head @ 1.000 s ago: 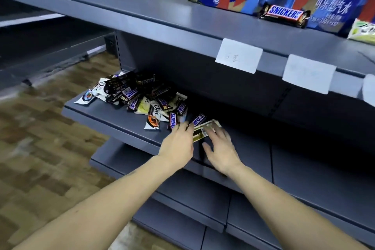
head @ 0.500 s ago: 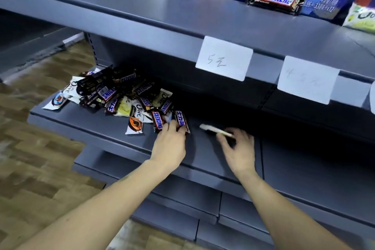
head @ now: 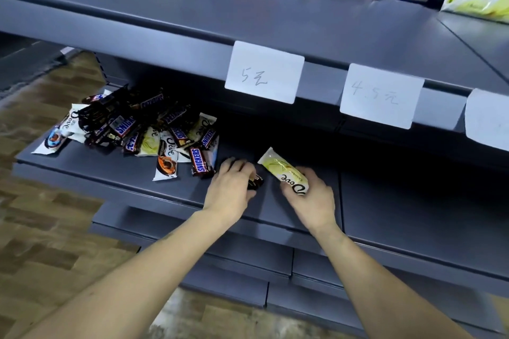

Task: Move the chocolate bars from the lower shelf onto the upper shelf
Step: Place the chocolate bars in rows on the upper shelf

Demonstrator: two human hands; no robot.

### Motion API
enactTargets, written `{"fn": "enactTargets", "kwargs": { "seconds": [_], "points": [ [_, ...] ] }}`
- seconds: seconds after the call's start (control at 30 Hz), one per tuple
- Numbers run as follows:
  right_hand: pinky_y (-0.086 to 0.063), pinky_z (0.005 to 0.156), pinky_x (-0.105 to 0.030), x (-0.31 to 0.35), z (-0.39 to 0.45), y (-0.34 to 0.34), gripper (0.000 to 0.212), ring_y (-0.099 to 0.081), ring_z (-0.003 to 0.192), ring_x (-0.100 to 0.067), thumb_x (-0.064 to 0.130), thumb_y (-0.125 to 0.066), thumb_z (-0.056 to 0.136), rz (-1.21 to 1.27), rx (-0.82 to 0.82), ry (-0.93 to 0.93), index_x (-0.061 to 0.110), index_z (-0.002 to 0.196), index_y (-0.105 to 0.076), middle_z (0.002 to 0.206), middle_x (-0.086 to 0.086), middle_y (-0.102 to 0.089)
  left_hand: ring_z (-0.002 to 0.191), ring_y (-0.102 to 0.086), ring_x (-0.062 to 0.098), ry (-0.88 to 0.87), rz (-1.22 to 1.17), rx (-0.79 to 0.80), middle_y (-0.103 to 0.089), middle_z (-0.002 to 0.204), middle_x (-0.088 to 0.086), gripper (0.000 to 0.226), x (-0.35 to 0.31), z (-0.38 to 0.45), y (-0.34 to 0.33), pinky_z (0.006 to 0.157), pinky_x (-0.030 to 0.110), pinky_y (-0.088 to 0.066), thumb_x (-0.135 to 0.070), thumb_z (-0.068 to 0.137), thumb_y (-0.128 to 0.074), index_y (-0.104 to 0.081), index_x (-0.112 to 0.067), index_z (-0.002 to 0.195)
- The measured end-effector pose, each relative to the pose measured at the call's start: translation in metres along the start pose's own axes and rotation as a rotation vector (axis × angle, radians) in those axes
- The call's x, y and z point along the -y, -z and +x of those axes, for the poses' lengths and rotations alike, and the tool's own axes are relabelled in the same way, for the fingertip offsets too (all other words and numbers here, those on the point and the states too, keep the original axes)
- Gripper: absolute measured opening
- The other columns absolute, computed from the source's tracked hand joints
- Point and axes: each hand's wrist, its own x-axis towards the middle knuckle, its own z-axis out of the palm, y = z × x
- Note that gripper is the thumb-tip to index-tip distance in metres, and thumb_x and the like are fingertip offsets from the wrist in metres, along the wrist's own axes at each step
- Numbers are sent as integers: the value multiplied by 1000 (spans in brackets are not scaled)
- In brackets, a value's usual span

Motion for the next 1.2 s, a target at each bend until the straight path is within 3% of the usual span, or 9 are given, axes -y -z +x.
{"fn": "enactTargets", "kwargs": {
  "seconds": [0.13, 0.27, 0.43, 0.67, 0.8, 0.93, 1.03, 1.2],
  "points": [
    [-41, 94, -37, -2, 1, -2, 50, -59, 105, -16, 47, -68, 80, -84, 11, 76, 31, 125, -53, 107, 10, -65, 121, -37, 26, 3, 77, 0, -49, 128, 0, 59, 2, -1, 1, 96, 37, -42, -33, 82, -70, -46, -30, 136],
    [-37, 95, -35, -1, 0, -2, 52, -56, 108, -15, 43, -65, 86, -126, 25, 130, 34, 134, -48, 113, 11, -65, 110, -41, 24, -23, -40, -54, -51, 118, 0, 44, 5, -4, 1, 91, 40, -44, -35, 79, -74, -61, -30, 121],
    [-46, 94, -42, 4, -1, -1, 48, -62, 99, -15, 42, -63, 84, -95, 39, 177, 42, 130, -49, 109, 16, -68, 102, -45, 14, -44, -258, -199, -54, 111, -8, 37, 5, -7, 7, 84, 26, -44, -34, 78, -75, -61, -27, 112],
    [-44, 95, -43, 1, 1, -4, 49, -57, 101, -13, 57, -59, 83, -155, 41, 180, 39, 129, -54, 103, 11, -60, 89, -55, -1, -29, -466, -120, -55, 114, -17, 35, 11, -15, 15, 75, 15, -45, -21, 85, -68, -53, -28, 116],
    [-43, 93, -38, 1, 0, -5, 46, -55, 99, -14, 56, -57, 86, -203, 12, 186, 37, 128, -55, 104, 10, -56, 95, -62, 1, 98, -653, -126, -61, 111, -13, 42, 17, -19, 11, 85, 21, -51, -10, 82, -66, -52, -28, 118],
    [-43, 89, -37, 3, -3, -7, 43, -53, 100, -18, 51, -57, 88, -303, -24, 215, 30, 126, -58, 109, 6, -59, 110, -56, 5, 148, -550, -122, -61, 121, -10, 55, 29, -21, 12, 93, 15, -41, -4, 80, -65, -52, -21, 130],
    [-43, 88, -37, 5, -6, -8, 40, -50, 101, -21, 45, -62, 88, -394, -109, 252, 28, 124, -62, 115, 3, -58, 115, -51, 11, 135, -423, -93, -59, 123, -6, 58, 37, -23, 11, 95, 20, -40, -5, 78, -66, -55, -23, 131],
    [-43, 86, -39, 6, -8, -7, 40, -49, 100, -24, 41, -65, 88, -461, -148, 251, 24, 124, -64, 113, 0, -59, 108, -49, 15, 97, -355, -130, -58, 106, -6, 53, 36, -31, 14, 94, 26, -43, -4, 78, -68, -60, -25, 126]
  ]
}}
